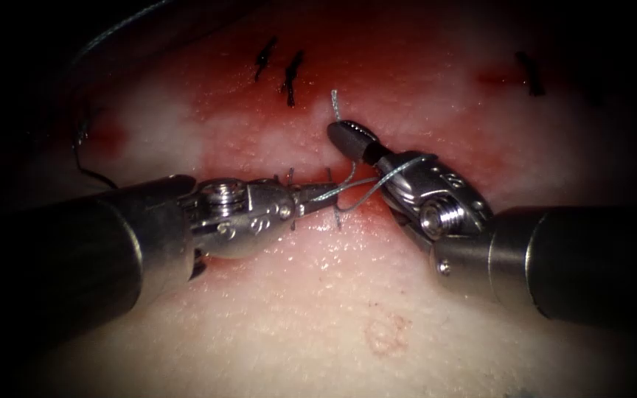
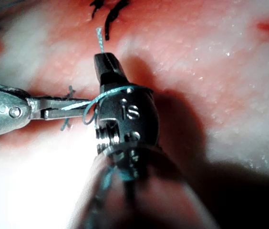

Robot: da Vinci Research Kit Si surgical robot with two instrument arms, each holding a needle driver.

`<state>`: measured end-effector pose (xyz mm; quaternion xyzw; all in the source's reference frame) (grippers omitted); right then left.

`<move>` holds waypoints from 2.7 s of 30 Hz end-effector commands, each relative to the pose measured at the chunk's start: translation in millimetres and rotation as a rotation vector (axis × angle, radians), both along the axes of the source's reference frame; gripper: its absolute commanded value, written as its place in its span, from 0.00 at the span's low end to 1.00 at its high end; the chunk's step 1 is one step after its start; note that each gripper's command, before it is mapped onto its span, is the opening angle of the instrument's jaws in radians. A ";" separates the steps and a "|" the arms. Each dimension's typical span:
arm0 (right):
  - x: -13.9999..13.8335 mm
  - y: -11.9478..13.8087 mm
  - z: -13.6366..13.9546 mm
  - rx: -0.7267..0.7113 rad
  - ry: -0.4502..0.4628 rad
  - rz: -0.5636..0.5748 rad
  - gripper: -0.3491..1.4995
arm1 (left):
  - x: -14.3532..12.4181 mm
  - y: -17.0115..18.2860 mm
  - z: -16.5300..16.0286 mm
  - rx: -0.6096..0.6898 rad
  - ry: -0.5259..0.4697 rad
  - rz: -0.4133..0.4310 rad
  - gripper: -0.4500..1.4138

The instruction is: Wound Closure

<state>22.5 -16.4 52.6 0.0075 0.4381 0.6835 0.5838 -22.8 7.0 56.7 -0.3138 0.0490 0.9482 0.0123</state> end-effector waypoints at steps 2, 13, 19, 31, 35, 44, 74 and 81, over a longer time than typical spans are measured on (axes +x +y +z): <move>0.8 -0.4 -0.7 -0.019 -0.001 -0.025 0.00 | 0.1 0.7 0.8 0.005 -0.002 -0.001 0.00; 0.7 -2.1 -1.2 -0.109 0.058 -0.137 0.00 | 3.0 5.8 1.2 0.042 0.008 -0.026 0.00; 0.4 -4.0 -1.6 -0.143 0.069 -0.215 0.00 | 3.7 8.9 2.3 0.062 0.003 -0.046 0.00; -1.9 -6.9 -0.6 -0.220 0.003 -0.380 0.00 | 5.0 16.3 4.4 0.091 0.005 -0.075 0.00; -2.5 -7.8 -0.3 -0.237 0.001 -0.430 0.00 | 5.4 18.7 5.1 0.095 0.008 -0.075 0.00; -2.5 -8.2 0.1 -0.340 -0.002 -0.560 0.00 | 5.6 22.4 6.7 0.086 0.007 -0.098 0.00; -1.4 -8.5 1.5 -0.711 0.032 -0.897 0.00 | 5.4 30.2 7.5 -0.179 0.149 -0.173 0.00; 0.6 -11.1 2.1 -0.692 0.040 -0.978 0.00 | 5.7 31.3 7.1 -0.233 0.209 -0.174 0.00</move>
